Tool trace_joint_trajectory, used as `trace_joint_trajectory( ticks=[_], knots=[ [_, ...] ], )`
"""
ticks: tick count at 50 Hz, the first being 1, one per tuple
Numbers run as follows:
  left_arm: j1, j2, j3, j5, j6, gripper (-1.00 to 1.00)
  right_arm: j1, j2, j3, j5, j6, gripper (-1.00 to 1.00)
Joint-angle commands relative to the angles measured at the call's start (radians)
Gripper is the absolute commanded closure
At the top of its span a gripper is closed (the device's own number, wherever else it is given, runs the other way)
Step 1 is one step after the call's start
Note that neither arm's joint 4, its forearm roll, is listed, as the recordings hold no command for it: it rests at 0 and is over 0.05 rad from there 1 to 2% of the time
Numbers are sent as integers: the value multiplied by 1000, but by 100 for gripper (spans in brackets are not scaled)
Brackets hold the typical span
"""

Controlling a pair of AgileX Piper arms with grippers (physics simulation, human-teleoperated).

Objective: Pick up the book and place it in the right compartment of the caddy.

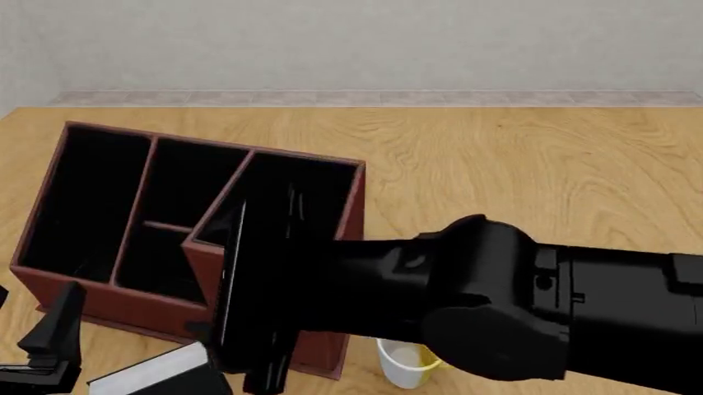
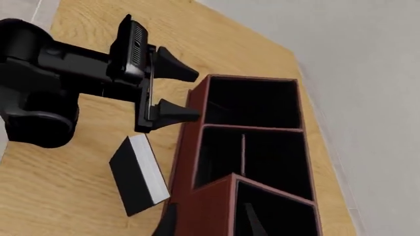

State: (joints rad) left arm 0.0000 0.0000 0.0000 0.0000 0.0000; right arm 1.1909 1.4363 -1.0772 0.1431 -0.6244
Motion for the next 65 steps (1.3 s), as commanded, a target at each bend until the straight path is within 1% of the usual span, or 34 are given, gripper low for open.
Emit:
trace_joint_trajectory(
  ticks=[1, 8, 17, 36, 42, 48, 54, 65],
  knots=[
    [0, 0, 0, 0, 0, -100, 45, 34, -32, 16, -25, -100],
    [0, 0, 0, 0, 0, -100, 92, 68, -65, 30, 2, -100],
    [0, 0, 0, 0, 0, -100, 121, 105, -66, 31, 26, -100],
    [0, 0, 0, 0, 0, -100, 171, 191, -98, 40, 50, -100],
    [0, 0, 0, 0, 0, -100, 157, 206, -110, 42, 44, -100],
    [0, 0, 0, 0, 0, -100, 151, 221, -120, 39, 49, -100],
    [0, 0, 0, 0, 0, -100, 126, 239, -131, 32, 45, -100],
    [0, 0, 0, 0, 0, -100, 134, 277, -147, 36, 52, -100]
  ],
)
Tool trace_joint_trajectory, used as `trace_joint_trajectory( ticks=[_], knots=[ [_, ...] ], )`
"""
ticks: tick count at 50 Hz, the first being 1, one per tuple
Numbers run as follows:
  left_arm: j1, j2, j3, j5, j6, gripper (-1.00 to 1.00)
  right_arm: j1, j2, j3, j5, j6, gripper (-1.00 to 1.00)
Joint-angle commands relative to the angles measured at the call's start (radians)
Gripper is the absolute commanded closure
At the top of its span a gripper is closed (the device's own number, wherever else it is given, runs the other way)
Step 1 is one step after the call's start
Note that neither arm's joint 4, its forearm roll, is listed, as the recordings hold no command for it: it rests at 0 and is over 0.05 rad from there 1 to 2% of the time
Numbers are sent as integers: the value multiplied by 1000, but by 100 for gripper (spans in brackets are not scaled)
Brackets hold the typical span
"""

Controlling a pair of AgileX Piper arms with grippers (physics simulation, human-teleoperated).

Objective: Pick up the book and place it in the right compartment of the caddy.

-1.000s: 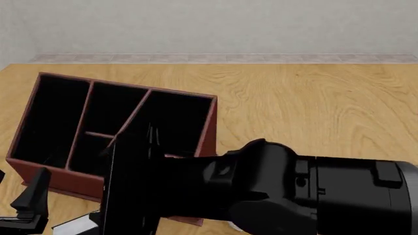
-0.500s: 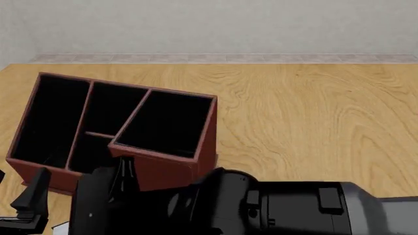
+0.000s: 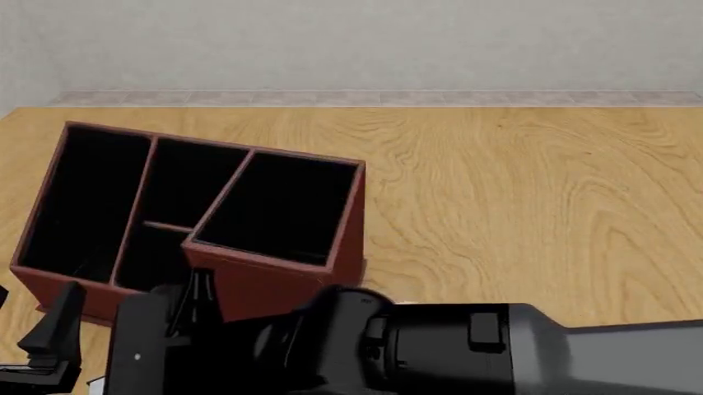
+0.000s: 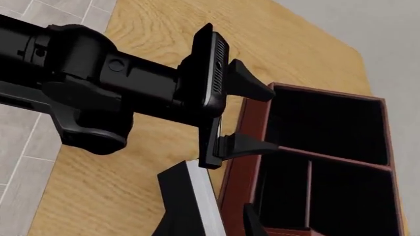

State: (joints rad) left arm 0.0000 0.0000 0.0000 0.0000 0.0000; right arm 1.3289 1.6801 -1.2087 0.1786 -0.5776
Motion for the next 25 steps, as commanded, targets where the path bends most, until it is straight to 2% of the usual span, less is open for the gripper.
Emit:
trace_joint_trajectory(
  ticks=[1, 25],
  knots=[
    [0, 0, 0, 0, 0, -100, -4, 37, -15, -2, 7, -100],
    [0, 0, 0, 0, 0, -100, 7, 113, -41, 0, 43, -100]
  ],
)
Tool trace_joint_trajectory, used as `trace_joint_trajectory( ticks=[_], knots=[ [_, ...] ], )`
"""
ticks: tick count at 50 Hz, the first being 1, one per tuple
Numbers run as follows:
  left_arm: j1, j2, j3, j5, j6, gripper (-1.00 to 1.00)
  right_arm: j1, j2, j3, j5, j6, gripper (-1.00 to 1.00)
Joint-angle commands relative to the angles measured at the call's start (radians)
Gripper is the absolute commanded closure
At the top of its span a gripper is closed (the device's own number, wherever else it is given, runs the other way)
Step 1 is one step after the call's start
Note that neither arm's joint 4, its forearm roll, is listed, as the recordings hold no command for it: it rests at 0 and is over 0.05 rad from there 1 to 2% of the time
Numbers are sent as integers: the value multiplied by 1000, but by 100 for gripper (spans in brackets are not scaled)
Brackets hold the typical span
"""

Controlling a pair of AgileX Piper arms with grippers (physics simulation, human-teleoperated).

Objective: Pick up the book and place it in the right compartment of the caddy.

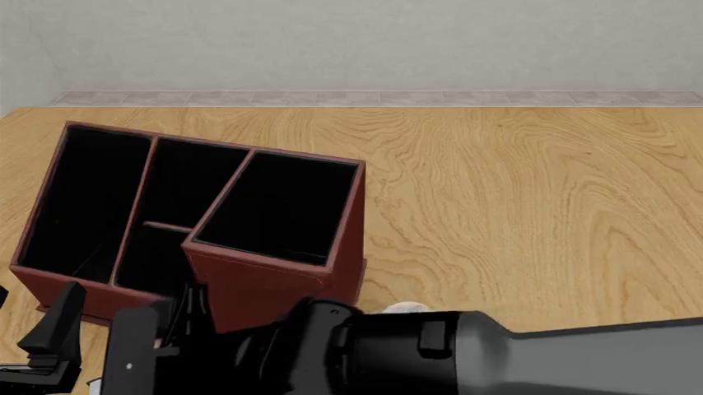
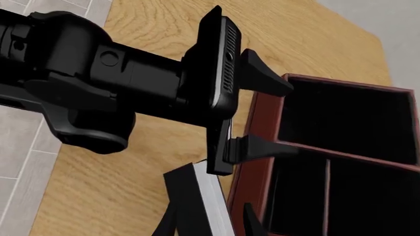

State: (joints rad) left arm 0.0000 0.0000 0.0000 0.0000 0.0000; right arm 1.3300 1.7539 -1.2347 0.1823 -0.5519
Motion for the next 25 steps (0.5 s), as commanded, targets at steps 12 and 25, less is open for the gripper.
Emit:
trace_joint_trajectory(
  ticks=[12, 25],
  knots=[
    [0, 0, 0, 0, 0, -100, 4, 82, -29, -11, 36, -100],
    [0, 0, 0, 0, 0, -100, 7, 122, -53, 2, 45, -100]
  ],
)
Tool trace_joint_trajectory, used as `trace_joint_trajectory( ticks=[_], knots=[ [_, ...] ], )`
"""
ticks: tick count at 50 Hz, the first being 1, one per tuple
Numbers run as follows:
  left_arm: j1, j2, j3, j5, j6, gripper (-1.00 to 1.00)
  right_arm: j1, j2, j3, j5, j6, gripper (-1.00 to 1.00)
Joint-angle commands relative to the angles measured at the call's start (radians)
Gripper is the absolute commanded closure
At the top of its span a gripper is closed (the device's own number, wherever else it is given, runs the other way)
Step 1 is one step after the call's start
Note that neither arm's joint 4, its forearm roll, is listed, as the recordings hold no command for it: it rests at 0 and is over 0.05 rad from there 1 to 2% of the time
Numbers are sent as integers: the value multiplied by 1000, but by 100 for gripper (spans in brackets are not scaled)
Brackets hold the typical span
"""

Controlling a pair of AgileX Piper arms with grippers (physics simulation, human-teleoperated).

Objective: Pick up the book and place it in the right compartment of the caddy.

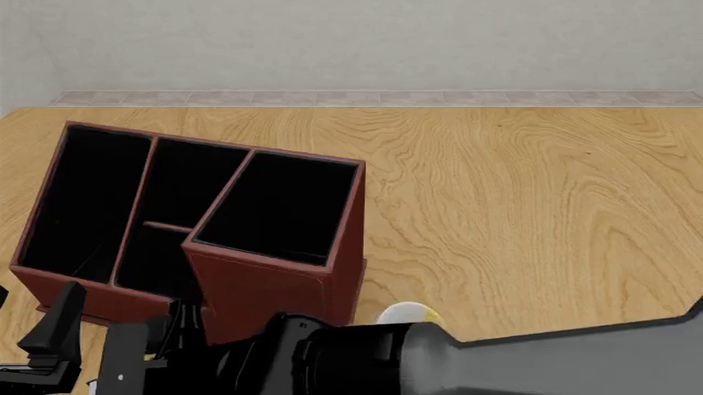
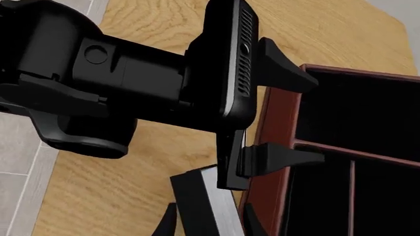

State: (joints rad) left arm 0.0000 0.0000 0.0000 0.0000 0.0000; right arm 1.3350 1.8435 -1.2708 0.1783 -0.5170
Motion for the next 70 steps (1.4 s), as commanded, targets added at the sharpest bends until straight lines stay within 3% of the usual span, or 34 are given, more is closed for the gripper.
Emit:
trace_joint_trajectory(
  ticks=[1, 29, 52, 53, 70],
  knots=[
    [0, 0, 0, 0, 0, -100, -1, 35, -18, 7, 8, -100],
    [0, 0, 0, 0, 0, -100, -39, 103, -48, 13, -22, -100],
    [0, 0, 0, 0, 0, -100, -11, 117, -55, 27, 22, -100],
    [0, 0, 0, 0, 0, -100, -12, 107, -58, 30, 27, 100],
    [0, 0, 0, 0, 0, -100, 7, 40, -48, 41, 10, 100]
  ],
)
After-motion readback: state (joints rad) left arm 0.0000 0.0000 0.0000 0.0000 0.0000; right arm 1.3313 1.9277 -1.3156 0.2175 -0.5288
